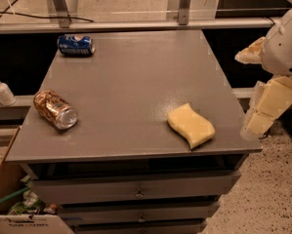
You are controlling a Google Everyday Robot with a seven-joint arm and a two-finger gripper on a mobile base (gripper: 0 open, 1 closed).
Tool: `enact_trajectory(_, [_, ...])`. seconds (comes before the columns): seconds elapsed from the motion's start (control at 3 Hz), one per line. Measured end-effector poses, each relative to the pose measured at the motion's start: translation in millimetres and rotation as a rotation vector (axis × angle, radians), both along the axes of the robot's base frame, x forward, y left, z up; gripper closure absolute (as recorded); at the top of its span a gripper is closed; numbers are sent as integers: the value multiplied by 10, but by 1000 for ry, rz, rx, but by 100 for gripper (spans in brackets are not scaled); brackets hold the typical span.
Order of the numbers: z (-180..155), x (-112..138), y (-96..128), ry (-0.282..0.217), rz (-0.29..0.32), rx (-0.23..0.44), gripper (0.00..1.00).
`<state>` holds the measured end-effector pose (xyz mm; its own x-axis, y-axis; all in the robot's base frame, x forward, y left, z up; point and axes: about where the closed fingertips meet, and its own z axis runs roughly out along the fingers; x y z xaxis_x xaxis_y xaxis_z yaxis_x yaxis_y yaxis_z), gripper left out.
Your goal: Pick orange can
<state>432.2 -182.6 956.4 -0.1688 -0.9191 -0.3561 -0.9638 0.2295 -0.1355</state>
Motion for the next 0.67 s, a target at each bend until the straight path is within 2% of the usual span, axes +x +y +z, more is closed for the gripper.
enact_trajectory(0.33, [-139, 19, 426, 39, 102, 178, 0])
enact_trajectory(0.67, [-140, 10, 553, 47, 130, 227, 0])
